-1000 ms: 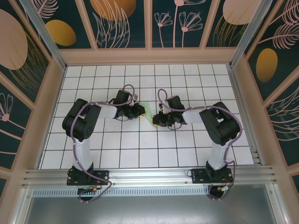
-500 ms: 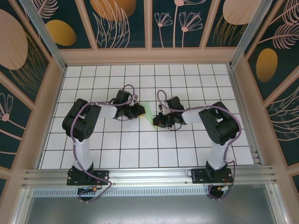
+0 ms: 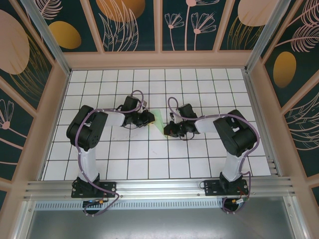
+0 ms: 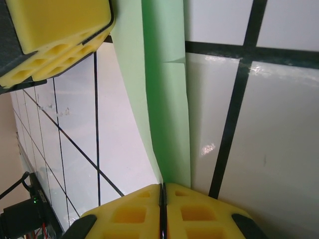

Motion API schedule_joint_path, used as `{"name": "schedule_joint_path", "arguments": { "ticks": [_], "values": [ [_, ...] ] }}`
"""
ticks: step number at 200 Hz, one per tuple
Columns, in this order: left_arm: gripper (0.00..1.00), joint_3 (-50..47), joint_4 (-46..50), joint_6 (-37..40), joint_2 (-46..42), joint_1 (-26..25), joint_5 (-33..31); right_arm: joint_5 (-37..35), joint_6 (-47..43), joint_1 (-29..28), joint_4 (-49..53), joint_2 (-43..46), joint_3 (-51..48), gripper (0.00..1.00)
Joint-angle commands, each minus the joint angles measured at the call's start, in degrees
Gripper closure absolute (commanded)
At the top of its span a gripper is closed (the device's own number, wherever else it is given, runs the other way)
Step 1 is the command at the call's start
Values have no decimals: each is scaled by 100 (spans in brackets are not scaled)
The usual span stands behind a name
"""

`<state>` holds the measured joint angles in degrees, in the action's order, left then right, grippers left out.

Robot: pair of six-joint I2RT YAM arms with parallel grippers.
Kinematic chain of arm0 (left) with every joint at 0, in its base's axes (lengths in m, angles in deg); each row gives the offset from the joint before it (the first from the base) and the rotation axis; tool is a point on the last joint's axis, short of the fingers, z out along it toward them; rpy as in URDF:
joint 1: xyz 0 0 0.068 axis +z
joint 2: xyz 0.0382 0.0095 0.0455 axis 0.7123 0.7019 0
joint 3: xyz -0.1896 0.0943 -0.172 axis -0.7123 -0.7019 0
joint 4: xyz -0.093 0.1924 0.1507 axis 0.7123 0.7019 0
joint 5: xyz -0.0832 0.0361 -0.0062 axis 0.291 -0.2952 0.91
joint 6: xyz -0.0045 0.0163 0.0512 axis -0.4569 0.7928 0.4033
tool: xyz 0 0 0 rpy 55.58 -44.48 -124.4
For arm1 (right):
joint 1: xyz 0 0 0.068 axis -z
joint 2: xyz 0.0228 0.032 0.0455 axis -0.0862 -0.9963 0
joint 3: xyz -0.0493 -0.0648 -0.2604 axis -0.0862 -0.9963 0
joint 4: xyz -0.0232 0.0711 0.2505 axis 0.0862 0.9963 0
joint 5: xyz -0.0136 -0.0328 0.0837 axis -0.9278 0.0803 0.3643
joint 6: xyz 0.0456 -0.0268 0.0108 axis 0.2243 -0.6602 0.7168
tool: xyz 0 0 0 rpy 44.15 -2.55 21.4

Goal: Fold a paper plane with a square sheet of paper (pick it up from the middle)
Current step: Fold the wing for the fifth time at the center of the table.

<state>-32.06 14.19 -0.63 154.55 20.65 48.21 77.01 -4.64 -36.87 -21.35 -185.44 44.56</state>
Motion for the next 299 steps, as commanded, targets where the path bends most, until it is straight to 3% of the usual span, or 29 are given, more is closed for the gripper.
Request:
{"name": "schedule_joint_path", "arguments": {
  "ticks": [1,29,79,117,168,299],
  "values": [
    [83,44,526,206,503,23,-898,-159,-40,-40,510,-79,-93,90],
    [82,41,324,270,373,23,-628,-129,-25,-42,462,-104,-18,94],
    [73,-364,-918,243,-480,23,164,159,272,24,-131,-231,-222,98],
    [71,-797,-1613,123,-761,25,246,432,418,26,-672,-220,-397,100],
    [72,-979,-1811,102,-700,19,272,747,735,314,-1329,-169,-633,100],
    [77,-684,-1764,183,-219,-131,485,619,898,336,-804,-474,-362,100]
  ]
}}
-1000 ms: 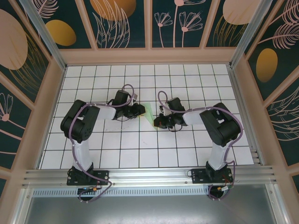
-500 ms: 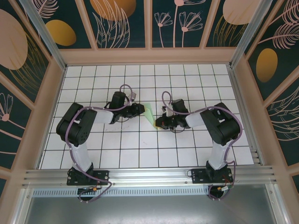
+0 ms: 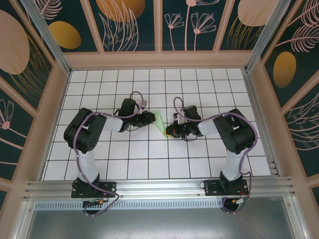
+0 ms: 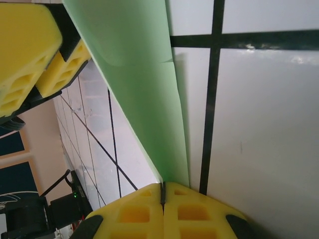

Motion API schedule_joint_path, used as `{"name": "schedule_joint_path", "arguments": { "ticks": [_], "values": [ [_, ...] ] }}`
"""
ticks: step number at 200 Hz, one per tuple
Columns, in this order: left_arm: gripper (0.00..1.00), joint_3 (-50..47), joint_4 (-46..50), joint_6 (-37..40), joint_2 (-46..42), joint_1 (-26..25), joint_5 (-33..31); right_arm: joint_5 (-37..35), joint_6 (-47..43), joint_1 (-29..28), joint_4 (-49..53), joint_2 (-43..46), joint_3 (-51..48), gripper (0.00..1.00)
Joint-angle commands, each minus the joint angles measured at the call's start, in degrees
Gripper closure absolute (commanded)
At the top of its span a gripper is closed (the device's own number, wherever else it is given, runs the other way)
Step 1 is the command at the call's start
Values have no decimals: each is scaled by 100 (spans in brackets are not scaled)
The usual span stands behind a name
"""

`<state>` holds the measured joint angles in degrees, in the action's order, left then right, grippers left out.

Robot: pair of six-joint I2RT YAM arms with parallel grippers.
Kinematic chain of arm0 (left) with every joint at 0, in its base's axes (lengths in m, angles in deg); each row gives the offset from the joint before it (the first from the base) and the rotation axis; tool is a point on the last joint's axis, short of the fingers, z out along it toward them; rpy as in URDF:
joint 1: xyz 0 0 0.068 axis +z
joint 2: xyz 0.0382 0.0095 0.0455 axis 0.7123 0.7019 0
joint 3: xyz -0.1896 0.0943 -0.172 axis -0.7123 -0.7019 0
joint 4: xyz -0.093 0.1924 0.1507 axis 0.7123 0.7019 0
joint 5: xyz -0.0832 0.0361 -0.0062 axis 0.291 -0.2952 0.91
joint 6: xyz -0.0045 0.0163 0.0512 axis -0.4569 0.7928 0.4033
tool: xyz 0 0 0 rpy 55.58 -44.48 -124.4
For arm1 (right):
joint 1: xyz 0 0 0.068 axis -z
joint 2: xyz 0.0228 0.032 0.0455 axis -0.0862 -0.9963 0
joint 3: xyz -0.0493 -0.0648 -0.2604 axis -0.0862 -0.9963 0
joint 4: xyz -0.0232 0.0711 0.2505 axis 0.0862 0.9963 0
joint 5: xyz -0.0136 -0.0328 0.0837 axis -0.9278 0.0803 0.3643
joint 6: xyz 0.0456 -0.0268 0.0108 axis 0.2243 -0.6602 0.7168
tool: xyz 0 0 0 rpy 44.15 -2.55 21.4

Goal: Fold a paper plane with a square sheet of paper (pick it up from the middle)
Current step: Fold the wing for the fifth time at the center of the table.

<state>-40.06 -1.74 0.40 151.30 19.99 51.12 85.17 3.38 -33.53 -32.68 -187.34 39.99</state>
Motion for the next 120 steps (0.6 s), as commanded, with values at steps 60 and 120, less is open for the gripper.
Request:
{"name": "schedule_joint_path", "arguments": {
  "ticks": [60,120],
  "values": [
    [78,171,-1,141,235,-103,129,-278,308,60,448,-420,74,100],
    [80,401,449,216,403,-129,-107,-287,307,69,510,-448,77,100]
  ]
}}
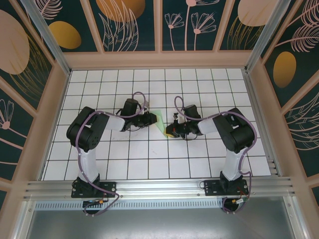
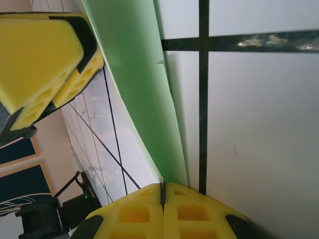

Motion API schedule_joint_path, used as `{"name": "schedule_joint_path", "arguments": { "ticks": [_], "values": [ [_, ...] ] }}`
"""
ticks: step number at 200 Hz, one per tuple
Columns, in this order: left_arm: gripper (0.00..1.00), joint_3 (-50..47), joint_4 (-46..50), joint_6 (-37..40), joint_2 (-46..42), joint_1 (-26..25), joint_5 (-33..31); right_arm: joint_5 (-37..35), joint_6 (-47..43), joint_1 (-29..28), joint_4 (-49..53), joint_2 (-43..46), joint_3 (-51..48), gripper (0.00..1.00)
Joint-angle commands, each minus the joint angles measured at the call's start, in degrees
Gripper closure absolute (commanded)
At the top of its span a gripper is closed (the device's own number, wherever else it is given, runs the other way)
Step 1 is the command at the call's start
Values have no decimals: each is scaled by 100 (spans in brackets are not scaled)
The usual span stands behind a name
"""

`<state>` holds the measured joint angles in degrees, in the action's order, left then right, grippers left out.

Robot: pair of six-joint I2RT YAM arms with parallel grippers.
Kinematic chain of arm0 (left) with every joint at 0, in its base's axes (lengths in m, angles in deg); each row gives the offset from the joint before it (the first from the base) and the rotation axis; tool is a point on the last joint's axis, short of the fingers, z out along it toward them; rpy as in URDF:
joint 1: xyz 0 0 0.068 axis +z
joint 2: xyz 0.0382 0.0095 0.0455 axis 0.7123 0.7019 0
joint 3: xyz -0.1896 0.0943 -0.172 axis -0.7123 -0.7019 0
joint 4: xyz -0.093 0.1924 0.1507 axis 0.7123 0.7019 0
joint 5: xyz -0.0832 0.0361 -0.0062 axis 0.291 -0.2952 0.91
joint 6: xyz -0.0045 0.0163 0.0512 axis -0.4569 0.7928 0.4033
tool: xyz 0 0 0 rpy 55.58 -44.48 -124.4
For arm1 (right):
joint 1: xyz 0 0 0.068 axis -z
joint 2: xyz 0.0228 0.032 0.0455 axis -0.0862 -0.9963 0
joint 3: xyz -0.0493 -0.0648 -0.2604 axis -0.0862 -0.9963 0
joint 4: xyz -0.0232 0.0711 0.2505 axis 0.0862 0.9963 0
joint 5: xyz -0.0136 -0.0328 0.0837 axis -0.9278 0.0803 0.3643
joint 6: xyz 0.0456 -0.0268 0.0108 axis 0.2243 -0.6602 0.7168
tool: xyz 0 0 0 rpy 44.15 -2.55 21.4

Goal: Fold a paper plane with a square sheet of paper (pick it up from the middle)
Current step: Fold the wing for the fifth time at the center of the table.

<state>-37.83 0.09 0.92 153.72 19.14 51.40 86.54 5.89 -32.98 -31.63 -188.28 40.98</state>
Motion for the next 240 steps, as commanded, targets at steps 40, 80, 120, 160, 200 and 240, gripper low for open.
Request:
{"name": "schedule_joint_path", "arguments": {
  "ticks": [40,80,120,160,200,240],
  "values": [
    [80,297,489,203,273,-52,-234,-424,48,13,415,-362,-32,100],
    [81,433,968,312,349,-52,-488,-423,-43,-4,470,-388,21,100],
    [81,768,1755,473,510,-61,-936,-410,-246,-20,557,-43,265,92],
    [81,951,2142,513,704,-61,-1173,-336,-517,-88,922,223,272,86],
    [81,976,2200,483,785,-60,-1220,-345,-486,-106,951,375,34,87],
    [81,995,2226,454,783,-55,-1251,-457,-569,-151,1132,251,61,90]
  ]
}}
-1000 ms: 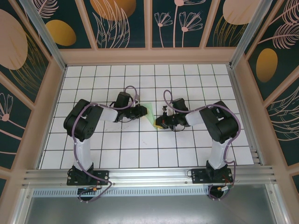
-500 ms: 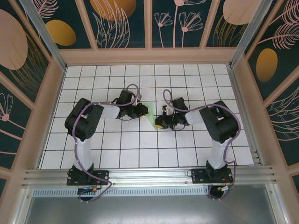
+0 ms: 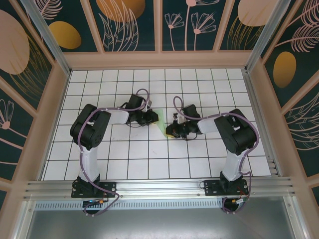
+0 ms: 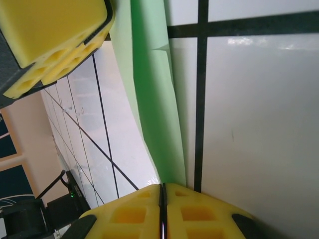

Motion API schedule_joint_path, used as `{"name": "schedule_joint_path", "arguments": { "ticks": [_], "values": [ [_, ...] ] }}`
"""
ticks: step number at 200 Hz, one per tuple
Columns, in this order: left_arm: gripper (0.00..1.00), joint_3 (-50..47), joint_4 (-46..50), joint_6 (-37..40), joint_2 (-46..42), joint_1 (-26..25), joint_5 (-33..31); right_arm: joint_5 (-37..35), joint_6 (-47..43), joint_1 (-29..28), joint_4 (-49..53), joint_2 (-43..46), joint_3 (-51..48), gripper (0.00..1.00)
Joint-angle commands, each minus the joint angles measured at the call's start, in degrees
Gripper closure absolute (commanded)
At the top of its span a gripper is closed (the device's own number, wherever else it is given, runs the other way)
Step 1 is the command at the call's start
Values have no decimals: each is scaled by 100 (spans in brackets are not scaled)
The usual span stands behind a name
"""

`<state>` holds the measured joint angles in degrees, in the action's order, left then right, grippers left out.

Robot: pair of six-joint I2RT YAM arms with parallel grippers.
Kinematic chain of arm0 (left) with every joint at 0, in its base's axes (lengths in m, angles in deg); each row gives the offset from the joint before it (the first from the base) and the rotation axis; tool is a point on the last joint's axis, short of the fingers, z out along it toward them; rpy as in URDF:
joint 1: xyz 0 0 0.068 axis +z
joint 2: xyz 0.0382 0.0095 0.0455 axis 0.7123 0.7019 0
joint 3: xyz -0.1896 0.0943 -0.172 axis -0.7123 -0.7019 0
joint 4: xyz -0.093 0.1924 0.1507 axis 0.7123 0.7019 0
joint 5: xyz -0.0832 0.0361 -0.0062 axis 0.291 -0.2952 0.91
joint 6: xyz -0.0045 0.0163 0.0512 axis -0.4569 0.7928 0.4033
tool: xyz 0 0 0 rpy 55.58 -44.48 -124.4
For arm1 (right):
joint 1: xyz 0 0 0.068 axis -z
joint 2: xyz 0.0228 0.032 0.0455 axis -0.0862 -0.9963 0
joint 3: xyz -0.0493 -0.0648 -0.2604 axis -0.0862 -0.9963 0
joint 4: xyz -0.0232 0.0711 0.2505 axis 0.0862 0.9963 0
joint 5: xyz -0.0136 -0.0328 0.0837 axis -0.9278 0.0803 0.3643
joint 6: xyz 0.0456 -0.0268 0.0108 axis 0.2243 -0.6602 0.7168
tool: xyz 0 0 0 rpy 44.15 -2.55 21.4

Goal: Fold a paper plane with a square sheet of paper (pick it up from the middle)
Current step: Fold the wing for the fifth time at the center of the table.

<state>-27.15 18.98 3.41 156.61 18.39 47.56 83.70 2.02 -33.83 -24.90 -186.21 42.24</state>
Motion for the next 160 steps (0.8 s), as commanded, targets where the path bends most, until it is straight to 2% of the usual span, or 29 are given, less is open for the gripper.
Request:
{"name": "schedule_joint_path", "arguments": {
  "ticks": [1,26,60,82,160],
  "values": [
    [81,-69,338,199,497,21,-869,-187,-188,-65,471,37,-62,90],
    [81,-65,349,181,517,13,-879,-376,-265,-89,651,56,115,89],
    [82,-33,391,200,517,9,-898,-954,-356,-126,816,776,165,81],
    [82,-28,365,200,524,14,-871,-1399,-478,-173,1061,1002,285,80],
    [82,-3,381,203,505,12,-842,-1112,-579,-692,1108,180,1007,89]
  ]
}}
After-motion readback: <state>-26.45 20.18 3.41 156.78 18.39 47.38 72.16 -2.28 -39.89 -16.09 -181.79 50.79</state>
